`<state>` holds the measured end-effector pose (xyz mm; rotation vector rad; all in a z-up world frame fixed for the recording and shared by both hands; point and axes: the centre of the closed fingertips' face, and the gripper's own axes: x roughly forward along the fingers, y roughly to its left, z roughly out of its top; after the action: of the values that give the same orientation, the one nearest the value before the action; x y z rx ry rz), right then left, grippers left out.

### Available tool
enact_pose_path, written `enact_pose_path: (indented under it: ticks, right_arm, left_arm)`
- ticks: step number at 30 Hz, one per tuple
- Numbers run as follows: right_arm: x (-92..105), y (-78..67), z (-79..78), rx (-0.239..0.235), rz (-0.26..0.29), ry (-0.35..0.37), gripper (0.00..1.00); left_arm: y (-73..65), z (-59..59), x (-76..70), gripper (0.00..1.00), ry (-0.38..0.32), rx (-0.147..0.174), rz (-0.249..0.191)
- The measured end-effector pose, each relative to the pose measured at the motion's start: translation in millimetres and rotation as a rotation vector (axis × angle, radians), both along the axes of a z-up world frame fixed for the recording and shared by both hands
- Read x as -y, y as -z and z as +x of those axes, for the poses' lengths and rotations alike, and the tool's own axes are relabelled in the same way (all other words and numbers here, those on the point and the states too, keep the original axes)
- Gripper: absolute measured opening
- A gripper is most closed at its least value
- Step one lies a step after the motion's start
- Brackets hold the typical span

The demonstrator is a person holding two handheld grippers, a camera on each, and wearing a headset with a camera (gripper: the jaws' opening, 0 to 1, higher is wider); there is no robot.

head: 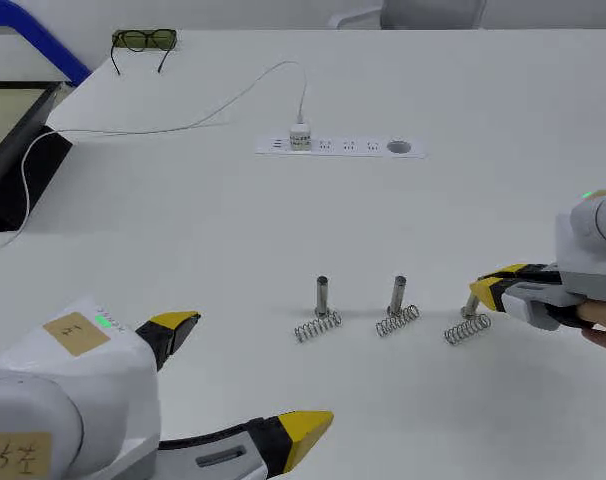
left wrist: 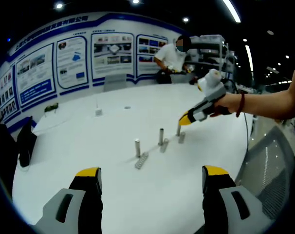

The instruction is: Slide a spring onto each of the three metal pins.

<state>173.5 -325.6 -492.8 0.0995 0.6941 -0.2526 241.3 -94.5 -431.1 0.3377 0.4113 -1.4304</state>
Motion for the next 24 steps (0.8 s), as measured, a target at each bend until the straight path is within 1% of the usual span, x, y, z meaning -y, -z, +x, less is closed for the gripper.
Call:
enact_pose_path:
  ticks: [2,5,8,9,12,14,15,16,17,19,20,24]
  right_arm:
    - [-1.0,0.1,1.1,-0.012,-0.016,-0.015,0.09]
    - [-1.4,-0.2,1.4,-0.017,-0.02,-0.019,0.1]
    - [-2.5,-1.5,1.4,-0.014,-0.023,-0.024,0.16]
    - [-2.4,-2.3,1.1,-0.012,-0.024,-0.023,0.17]
    - [-3.2,-7.1,-0.3,0.011,0.0,-0.008,0.18]
    - [-5.0,-10.0,-0.9,0.021,0.014,-0.005,0.22]
    - [-5.4,-12.8,-1.4,0.029,0.009,-0.005,0.23]
    - [-5.7,-15.6,-0.9,0.042,0.006,-0.006,0.24]
    - [-7.6,-19.8,0.4,0.065,0.014,-0.012,0.25]
    - [-10.4,-24.6,1.5,0.092,0.04,-0.009,0.26]
    - [-12.0,-28.4,1.6,0.107,0.043,-0.014,0.29]
    - [-17.0,-36.3,0.5,0.132,0.039,-0.034,0.35]
  left_arm:
    - [0.2,0.3,0.7,0.87,-0.002,-0.001,0.001]
    - [0.3,0.4,1.3,0.87,0.004,0.006,0.005]
    - [-0.1,0.8,1.9,0.87,0.006,0.008,0.003]
    - [0.1,1.1,1.9,0.86,0.007,0.008,0.004]
    - [2.5,3.6,2.2,0.85,0.006,0.01,0.01]
    - [4.4,5.0,2.9,0.83,0.008,0.01,0.011]
    - [6.2,6.7,4.0,0.81,0.007,0.008,0.012]
    - [7.4,7.6,5.1,0.8,0.008,0.009,0.012]
    - [9.2,9.3,7.2,0.79,0.01,0.012,0.012]
    - [11.8,11.3,9.6,0.77,0.015,0.016,0.017]
    - [13.4,12.9,11.5,0.76,0.019,0.019,0.018]
    - [17.3,18.1,17.3,0.72,0.03,0.021,0.018]
